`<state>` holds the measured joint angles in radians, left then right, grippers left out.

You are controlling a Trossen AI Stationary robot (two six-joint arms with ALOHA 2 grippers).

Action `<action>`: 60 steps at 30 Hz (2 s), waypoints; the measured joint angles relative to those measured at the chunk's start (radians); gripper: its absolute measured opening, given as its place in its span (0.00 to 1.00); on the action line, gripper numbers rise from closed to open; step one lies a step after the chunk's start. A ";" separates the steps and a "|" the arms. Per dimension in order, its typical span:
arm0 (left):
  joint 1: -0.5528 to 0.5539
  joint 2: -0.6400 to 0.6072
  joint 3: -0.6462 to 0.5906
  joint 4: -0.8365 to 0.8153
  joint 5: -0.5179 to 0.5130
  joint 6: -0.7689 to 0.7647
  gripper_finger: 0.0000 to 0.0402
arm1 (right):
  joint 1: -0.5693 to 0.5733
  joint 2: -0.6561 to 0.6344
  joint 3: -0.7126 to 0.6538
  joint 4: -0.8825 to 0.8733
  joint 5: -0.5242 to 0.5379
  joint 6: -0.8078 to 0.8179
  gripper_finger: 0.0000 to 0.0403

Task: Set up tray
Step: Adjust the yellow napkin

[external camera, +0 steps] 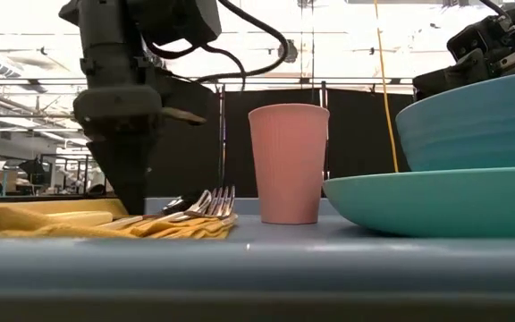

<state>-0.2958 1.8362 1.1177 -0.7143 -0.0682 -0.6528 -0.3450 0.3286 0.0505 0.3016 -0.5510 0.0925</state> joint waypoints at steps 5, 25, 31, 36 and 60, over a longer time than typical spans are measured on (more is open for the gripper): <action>0.000 -0.003 -0.002 0.007 0.045 0.016 0.42 | 0.000 0.000 0.000 0.003 0.000 -0.003 0.00; -0.005 -0.002 -0.002 0.038 0.057 0.042 0.03 | 0.000 0.000 0.000 0.000 0.000 -0.004 0.00; -0.005 -0.001 -0.002 0.041 0.002 0.043 0.02 | 0.000 0.000 0.000 0.000 0.000 -0.007 0.00; 0.011 -0.001 -0.002 0.033 -0.041 0.020 0.02 | 0.000 0.000 0.000 0.000 0.000 -0.008 0.00; 0.053 -0.001 0.029 0.017 -0.063 0.139 0.24 | 0.000 0.000 0.000 0.002 0.000 -0.030 0.00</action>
<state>-0.2428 1.8352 1.1472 -0.6970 -0.1310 -0.5137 -0.3450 0.3283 0.0502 0.3035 -0.5510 0.0627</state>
